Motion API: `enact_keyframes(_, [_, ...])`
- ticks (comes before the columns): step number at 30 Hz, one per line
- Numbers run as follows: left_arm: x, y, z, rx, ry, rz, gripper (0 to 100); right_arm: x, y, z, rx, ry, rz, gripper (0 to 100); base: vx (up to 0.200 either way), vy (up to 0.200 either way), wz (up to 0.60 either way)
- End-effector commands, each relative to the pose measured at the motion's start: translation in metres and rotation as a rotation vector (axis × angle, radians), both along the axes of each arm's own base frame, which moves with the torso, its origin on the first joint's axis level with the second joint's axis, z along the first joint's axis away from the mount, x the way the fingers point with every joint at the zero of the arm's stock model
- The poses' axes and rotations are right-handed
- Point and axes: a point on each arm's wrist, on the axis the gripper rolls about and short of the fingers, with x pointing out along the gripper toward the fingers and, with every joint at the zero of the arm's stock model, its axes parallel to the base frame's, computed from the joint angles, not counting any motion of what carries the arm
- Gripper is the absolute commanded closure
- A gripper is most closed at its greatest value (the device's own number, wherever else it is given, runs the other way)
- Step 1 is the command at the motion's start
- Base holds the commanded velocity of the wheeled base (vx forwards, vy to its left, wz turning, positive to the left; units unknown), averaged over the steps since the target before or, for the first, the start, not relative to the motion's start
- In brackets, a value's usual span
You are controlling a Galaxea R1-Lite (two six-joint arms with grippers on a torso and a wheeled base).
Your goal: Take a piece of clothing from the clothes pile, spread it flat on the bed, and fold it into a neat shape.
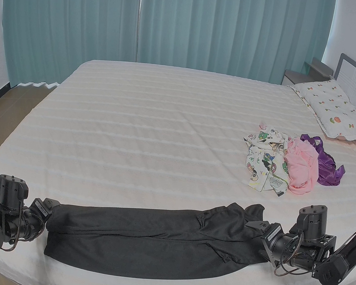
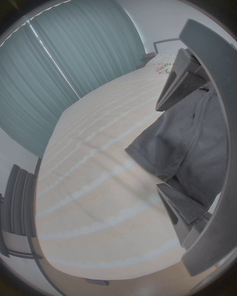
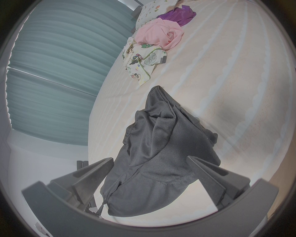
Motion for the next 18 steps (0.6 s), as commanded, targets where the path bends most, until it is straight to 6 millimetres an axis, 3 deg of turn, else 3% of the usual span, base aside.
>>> enact_keyframes(1, [-0.007, 0.013, 0.002, 0.026, 0.002, 0.005, 0, 0.000, 0.000, 0.000, 0.000, 0.002, 0.002, 0, 0.000, 0.000, 0.00])
enact_keyframes(18, [0.007, 0.010, -0.022, -0.035, 0.084, -0.071, 0, 0.001, 0.000, -0.002, -0.001, 0.007, 0.001, 0, 0.000, 0.000, 0.00])
